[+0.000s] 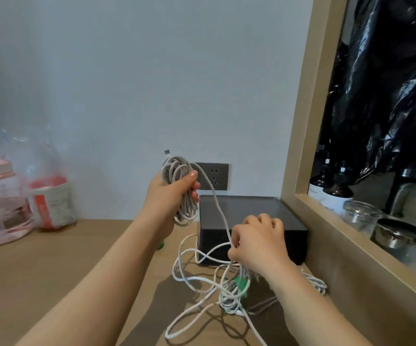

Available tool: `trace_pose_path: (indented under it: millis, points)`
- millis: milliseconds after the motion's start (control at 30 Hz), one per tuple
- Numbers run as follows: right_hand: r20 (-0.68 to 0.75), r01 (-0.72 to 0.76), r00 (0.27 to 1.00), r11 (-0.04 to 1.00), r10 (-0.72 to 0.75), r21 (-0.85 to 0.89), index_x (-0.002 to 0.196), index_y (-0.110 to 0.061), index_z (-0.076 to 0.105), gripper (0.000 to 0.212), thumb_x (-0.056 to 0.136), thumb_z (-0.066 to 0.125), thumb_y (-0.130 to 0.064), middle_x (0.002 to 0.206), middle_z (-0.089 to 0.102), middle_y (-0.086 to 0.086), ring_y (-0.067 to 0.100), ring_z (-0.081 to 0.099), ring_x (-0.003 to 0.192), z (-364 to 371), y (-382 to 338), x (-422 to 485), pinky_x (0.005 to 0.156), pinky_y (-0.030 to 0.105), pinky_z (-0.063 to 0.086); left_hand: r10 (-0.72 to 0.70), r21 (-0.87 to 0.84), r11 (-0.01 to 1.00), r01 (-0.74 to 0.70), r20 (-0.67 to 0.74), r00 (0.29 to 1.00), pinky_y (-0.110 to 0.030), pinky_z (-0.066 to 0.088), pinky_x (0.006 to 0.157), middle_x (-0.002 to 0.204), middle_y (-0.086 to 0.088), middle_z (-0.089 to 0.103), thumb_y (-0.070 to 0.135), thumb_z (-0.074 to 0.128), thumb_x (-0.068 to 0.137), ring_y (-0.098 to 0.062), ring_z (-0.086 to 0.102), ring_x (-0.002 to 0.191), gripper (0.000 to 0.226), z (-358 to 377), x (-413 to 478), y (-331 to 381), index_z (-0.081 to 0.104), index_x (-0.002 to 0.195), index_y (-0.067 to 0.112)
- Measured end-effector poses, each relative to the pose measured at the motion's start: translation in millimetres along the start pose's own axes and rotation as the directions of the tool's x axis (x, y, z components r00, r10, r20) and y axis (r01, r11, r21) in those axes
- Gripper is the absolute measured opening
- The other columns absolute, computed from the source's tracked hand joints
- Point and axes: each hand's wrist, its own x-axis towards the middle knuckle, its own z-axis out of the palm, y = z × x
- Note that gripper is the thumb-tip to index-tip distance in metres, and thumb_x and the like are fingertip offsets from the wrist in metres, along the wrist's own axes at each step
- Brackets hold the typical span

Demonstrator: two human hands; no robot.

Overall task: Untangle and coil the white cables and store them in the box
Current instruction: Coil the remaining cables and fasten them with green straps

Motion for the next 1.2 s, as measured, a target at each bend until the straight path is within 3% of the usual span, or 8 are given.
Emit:
trace_pose_path:
  millis: [167, 233, 367, 533, 667, 833, 967, 1200]
  points:
    - [0.092, -0.094, 0.994, 0.937, 0.066, 0.337, 0.068, -0.024, 0.054, 0.02, 0.087, 0.051, -0.027, 0.086, 0.059, -0.002, 0.022, 0.049, 0.095, -24.4, 2.6, 21.0, 0.08, 0.034, 0.037, 0.061, -0.06, 0.996, -0.059, 0.031, 0.998, -0.024, 0.054, 0.054, 0.062, -0.004, 0.059, 0.007, 0.058, 0.092, -0.011, 0.055, 0.049, 0.004, 14.6, -1.6, 29.5, 0.056, 0.089, 0.008]
    - [0.049, -0.125, 0.992, 0.794, 0.12, 0.595, 0.066, -0.018, 0.051, 0.023, 0.089, 0.048, -0.016, 0.073, 0.057, 0.0, 0.018, 0.053, 0.07, -37.2, 6.8, 29.2, 0.064, 0.029, 0.043, 0.083, -0.003, 0.997, -0.083, 0.049, 0.995, -0.025, 0.054, 0.053, 0.063, -0.005, 0.059, 0.007, 0.058, 0.092, -0.011, 0.055, 0.048, 0.003, 16.9, -2.6, 37.8, 0.055, 0.091, 0.008]
    - [-0.062, -0.078, 0.968, 0.528, 0.242, 0.846, 0.08, -0.012, 0.049, 0.02, 0.097, 0.038, -0.01, 0.091, 0.066, 0.011, 0.018, 0.055, 0.057, -73.2, 8.8, 41.9, 0.051, 0.027, 0.046, 0.093, 0.093, 0.991, -0.097, 0.055, 0.994, -0.026, 0.055, 0.052, 0.065, -0.005, 0.06, 0.007, 0.061, 0.09, -0.011, 0.056, 0.048, 0.007, 17.5, -4.9, 46.5, 0.055, 0.095, 0.007]
    - [-0.317, 0.08, 0.936, 0.784, 0.154, 0.615, 0.094, -0.015, 0.042, 0.02, 0.1, 0.026, -0.023, 0.091, 0.064, 0.008, 0.027, 0.06, 0.078, -101.2, 9.7, 38.5, 0.069, 0.041, 0.05, 0.103, 0.169, 0.98, -0.109, 0.042, 0.994, -0.026, 0.054, 0.053, 0.066, -0.006, 0.061, 0.007, 0.062, 0.089, -0.011, 0.056, 0.048, 0.006, 13.5, -8.1, 48.7, 0.057, 0.091, 0.008]
    - [-0.399, 0.06, 0.912, 0.931, 0.095, 0.359, 0.095, -0.017, 0.036, 0.014, 0.101, 0.024, -0.021, 0.081, 0.063, 0.007, 0.028, 0.057, 0.069, -94.6, 22.2, 24.2, 0.055, 0.036, 0.042, 0.082, 0.208, 0.975, -0.081, 0.004, 0.997, -0.024, 0.054, 0.051, 0.065, -0.006, 0.061, 0.007, 0.063, 0.089, -0.011, 0.056, 0.046, 0.007, 6.6, -9.3, 45.8, 0.057, 0.089, 0.008]
    - [-0.34, 0.127, 0.916, 0.648, 0.215, 0.751, 0.091, -0.017, 0.045, 0.015, 0.101, 0.032, -0.018, 0.094, 0.063, 0.002, 0.014, 0.059, 0.072, -91.7, 18.7, 20.2, 0.053, 0.017, 0.043, 0.07, 0.254, 0.965, -0.07, 0.007, 0.998, -0.025, 0.053, 0.052, 0.065, -0.007, 0.06, 0.009, 0.063, 0.089, -0.012, 0.055, 0.049, 0.007, 12.4, -15.7, 31.5, 0.057, 0.092, 0.006]
    - [-0.336, 0.171, 0.908, 0.511, 0.25, 0.842, 0.08, -0.023, 0.043, 0.024, 0.1, 0.035, -0.013, 0.088, 0.063, 0.008, 0.025, 0.065, 0.084, -95.9, 12.8, 23.1, 0.076, 0.04, 0.056, 0.054, 0.244, 0.969, -0.049, -0.014, 0.998, -0.025, 0.053, 0.052, 0.07, -0.007, 0.062, 0.013, 0.062, 0.09, -0.013, 0.056, 0.052, 0.009, 14.4, -18.9, 24.5, 0.056, 0.095, 0.007]
    - [-0.069, 0.04, 0.961, 0.112, 0.269, 0.993, 0.086, -0.024, 0.053, 0.026, 0.101, 0.034, -0.013, 0.075, 0.049, 0.007, 0.018, 0.056, 0.067, -76.0, -3.4, 7.0, 0.072, 0.044, 0.059, 0.051, 0.211, 0.977, -0.035, -0.071, 0.996, -0.031, 0.054, 0.059, 0.07, -0.007, 0.061, 0.016, 0.066, 0.088, -0.015, 0.055, 0.053, 0.017, 12.3, -23.8, 12.4, 0.056, 0.098, 0.005]
